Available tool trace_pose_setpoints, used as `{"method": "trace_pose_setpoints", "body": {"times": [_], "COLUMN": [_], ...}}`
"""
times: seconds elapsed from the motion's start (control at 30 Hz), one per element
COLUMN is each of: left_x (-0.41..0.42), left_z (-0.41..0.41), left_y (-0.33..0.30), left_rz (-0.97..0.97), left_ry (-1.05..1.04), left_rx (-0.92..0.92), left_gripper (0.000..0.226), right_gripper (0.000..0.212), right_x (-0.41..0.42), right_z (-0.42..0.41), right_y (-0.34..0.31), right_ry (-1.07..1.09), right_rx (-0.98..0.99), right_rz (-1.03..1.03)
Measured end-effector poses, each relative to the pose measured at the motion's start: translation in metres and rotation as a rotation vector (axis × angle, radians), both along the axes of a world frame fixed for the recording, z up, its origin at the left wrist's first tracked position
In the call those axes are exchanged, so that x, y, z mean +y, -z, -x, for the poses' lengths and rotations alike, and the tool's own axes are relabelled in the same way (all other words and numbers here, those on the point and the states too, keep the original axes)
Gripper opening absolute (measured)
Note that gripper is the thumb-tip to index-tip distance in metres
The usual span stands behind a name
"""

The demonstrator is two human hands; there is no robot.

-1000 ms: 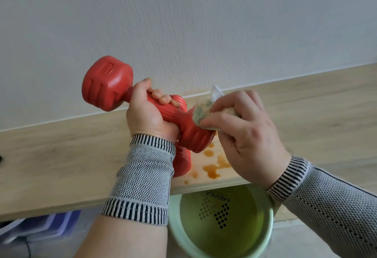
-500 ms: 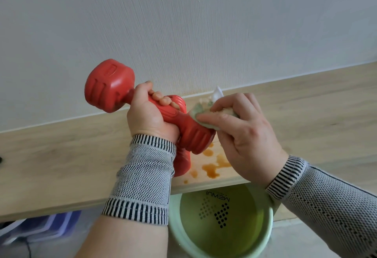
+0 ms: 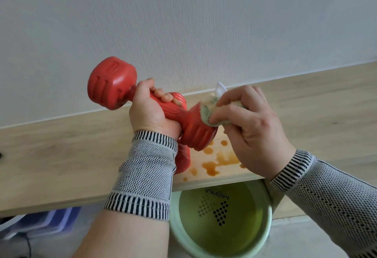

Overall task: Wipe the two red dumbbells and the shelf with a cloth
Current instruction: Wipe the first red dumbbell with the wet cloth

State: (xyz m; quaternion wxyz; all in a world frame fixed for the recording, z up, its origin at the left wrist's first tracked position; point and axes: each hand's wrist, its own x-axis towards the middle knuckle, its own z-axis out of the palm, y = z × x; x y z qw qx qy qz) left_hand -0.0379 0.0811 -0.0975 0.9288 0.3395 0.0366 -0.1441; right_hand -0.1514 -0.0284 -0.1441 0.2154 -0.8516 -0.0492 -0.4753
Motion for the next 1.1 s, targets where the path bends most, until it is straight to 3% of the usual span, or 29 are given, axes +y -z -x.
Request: {"method": "trace_pose_setpoints", "body": {"times": [0.7, 0.9, 1.1], "left_x": [0.004, 0.000, 0.003], "left_z": [0.000, 0.003, -0.003], "left_y": [0.003, 0.001, 0.003], "left_rz": [0.014, 0.077, 0.066], "left_ry": [-0.020, 0.029, 0.031], "left_rx": [0.046, 0.053, 0.059], "left_gripper": [0.031, 0.030, 0.031], "right_gripper": [0.022, 0.024, 0.029], "right_x": [-0.003, -0.015, 0.013], "right_z": [-0.002, -0.004, 0.003], "right_y": [0.000, -0.003, -0.001], "right_ry": [-0.023, 0.075, -0.026], "right_rx": [0.025, 0.011, -0.059], "right_rz": [0.050, -0.164, 0.175]}}
